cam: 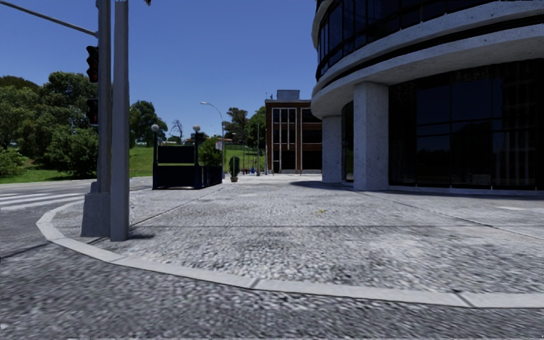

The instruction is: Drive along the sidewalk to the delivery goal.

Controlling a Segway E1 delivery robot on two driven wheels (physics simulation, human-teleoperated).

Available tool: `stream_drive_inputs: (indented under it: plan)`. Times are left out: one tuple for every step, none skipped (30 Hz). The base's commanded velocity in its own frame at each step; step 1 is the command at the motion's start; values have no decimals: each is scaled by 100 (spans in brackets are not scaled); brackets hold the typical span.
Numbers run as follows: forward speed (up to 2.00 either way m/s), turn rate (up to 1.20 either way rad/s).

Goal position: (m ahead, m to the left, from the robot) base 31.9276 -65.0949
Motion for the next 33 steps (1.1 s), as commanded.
stream_drive_inputs:
  plan:
    - [200,0]
    - [200,0]
    - [200,0]
    - [200,0]
    - [200,0]
    - [200,0]
    - [200,0]
    - [200,0]
    - [200,0]
    - [200,0]
    - [200,0]
    - [200,0]
    - [200,0]
    - [200,0]
    - [200,0]
    - [200,0]
    - [200,0]
    - [200,0]
    - [200,0]
    - [200,0]
    - [200,0]
    - [200,0]
    - [200,0]
    - [200,0]
    - [200,0]
    - [200,0]
    - [200,0]
    - [200,0]
    - [200,0]
    - [200,0]
    - [200,0]
    - [200,0]
    - [200,0]
